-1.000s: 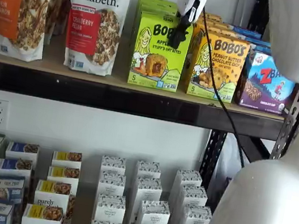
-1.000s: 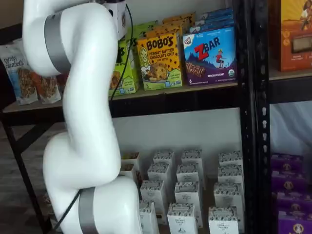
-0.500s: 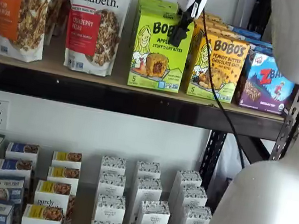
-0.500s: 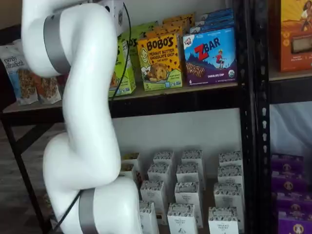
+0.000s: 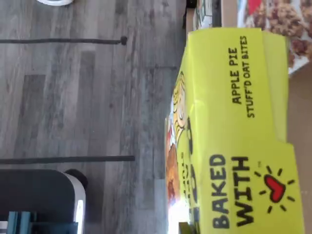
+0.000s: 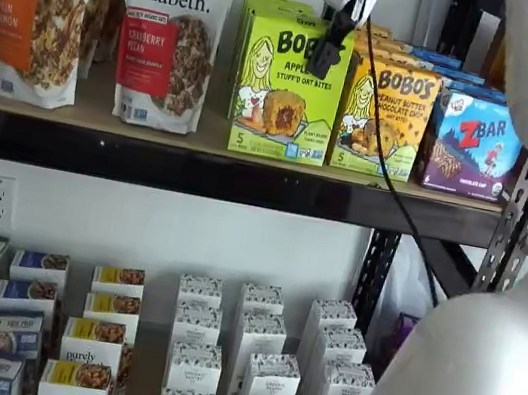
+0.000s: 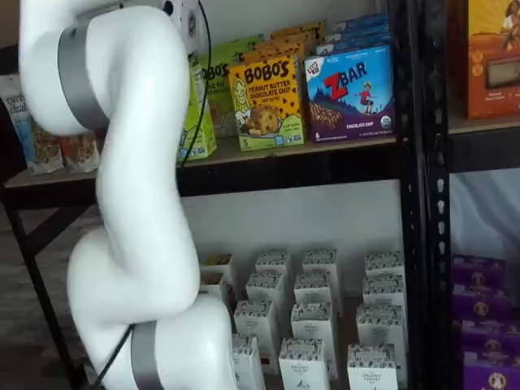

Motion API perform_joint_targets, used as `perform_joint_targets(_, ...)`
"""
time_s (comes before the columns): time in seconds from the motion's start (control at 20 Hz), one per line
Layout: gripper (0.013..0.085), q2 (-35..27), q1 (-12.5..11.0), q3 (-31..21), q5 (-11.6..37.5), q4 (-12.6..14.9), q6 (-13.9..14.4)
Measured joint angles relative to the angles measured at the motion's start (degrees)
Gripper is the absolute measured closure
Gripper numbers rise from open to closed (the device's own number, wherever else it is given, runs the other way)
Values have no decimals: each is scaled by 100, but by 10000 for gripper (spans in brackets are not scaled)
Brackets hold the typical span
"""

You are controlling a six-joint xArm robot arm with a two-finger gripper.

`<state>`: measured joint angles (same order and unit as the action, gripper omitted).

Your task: Pick the green box on the top shelf, the fourth from the left

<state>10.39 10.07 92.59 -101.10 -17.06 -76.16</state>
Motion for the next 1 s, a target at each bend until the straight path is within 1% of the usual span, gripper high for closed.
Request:
perform_joint_targets(0.5, 690, 928, -86, -844, 6, 77, -72)
perform_joint_targets(0.7, 690, 1272, -174, -1217, 61, 88, -164)
perform_joint_targets(0.8, 690, 1436, -237, -1408, 147, 37, -221)
perform_joint_targets(1.0, 690, 1658, -309, -1666, 207, 26, -301)
